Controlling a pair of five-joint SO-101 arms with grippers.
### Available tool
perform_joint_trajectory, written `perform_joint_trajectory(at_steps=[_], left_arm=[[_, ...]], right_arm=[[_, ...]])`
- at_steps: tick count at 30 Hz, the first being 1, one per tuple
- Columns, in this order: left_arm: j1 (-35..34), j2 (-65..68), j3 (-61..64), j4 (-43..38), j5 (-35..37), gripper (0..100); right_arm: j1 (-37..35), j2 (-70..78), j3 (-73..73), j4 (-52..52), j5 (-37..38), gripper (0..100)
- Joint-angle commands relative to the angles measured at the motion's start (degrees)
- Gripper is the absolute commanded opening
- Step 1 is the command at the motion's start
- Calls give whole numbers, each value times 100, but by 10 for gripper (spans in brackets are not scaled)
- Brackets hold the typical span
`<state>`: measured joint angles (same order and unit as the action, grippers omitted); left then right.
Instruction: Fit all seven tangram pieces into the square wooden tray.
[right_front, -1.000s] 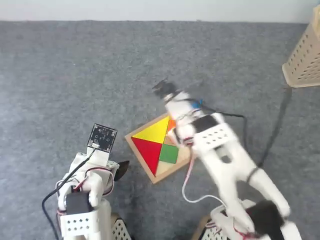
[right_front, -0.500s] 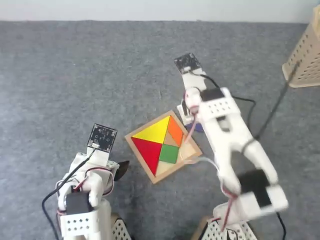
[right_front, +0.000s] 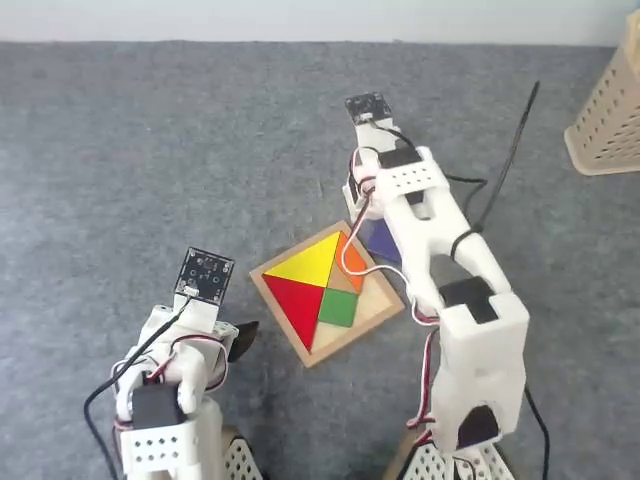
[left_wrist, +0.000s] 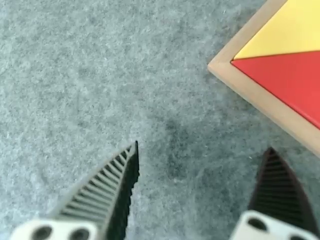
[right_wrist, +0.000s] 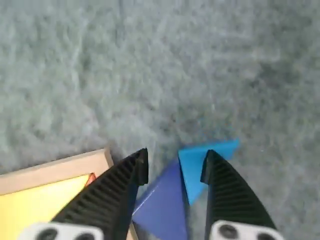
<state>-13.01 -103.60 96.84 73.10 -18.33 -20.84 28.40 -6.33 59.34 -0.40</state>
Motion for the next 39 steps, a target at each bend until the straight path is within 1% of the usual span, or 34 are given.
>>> perform_joint_trajectory(at_steps=[1, 4, 7, 16, 20, 23, 26, 32, 39], left_arm=[[26, -79, -31, 0, -26, 353], [26, -79, -31, 0, -26, 353], [26, -79, -31, 0, -26, 353], [26, -79, -31, 0, -26, 353], [26, -79, -31, 0, -26, 353], [26, -79, -31, 0, -26, 353], [26, -79, -31, 0, -26, 353], [26, -79, -31, 0, -26, 353], [26, -79, -31, 0, -26, 353]], right_arm=[[180, -48, -387, 57, -149, 188], [435, -4, -387, 119, -510, 188], [576, -4, -387, 180, -510, 188], [514, 119, -360, 233, -527, 188], [338, 84, -360, 268, -545, 193], [268, 127, -360, 268, -782, 250], [259, 163, -360, 224, -677, 285], [251, 233, -369, 180, -668, 285], [251, 523, -360, -215, -668, 285]])
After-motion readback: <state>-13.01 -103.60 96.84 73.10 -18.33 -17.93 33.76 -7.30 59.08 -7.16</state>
